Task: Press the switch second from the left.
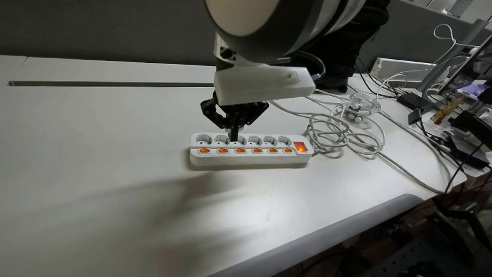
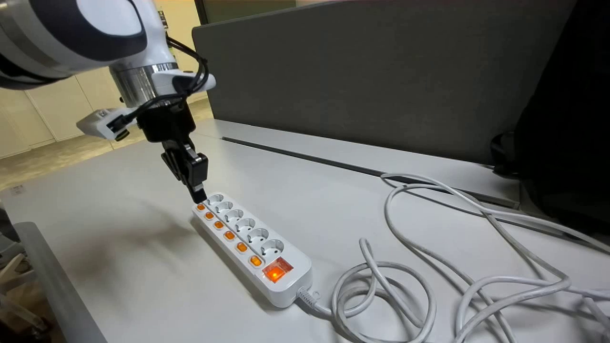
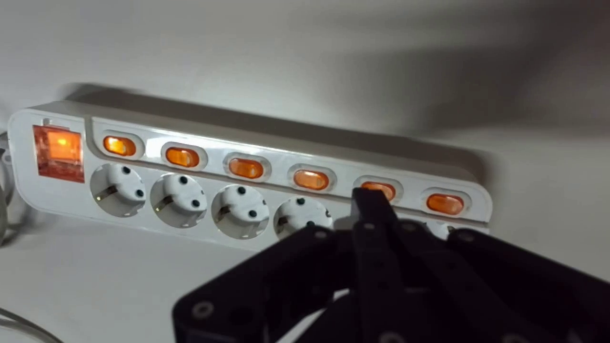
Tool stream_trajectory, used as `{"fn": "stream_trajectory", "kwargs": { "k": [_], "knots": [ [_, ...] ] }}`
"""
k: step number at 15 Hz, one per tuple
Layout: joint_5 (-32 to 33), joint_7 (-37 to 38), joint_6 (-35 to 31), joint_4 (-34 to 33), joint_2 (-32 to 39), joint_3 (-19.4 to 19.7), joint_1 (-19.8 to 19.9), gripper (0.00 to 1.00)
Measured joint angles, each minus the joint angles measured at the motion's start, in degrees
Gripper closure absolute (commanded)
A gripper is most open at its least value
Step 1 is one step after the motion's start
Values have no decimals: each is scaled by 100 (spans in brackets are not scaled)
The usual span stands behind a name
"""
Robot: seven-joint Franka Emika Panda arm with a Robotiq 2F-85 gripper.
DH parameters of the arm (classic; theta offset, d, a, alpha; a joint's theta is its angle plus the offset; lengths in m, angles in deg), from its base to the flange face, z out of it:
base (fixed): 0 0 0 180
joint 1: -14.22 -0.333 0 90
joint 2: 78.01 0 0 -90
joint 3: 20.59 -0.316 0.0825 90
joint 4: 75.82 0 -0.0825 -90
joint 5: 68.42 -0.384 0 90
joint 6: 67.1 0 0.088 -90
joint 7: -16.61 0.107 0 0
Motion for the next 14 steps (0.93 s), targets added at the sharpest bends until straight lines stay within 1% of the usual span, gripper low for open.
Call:
{"fn": "stream_trajectory", "kwargs": {
  "k": [5,14],
  "knots": [
    [-3,-176,-304,1,182,144,-201,100],
    [-28,-430,-581,0,461,288,-346,100]
  ]
}}
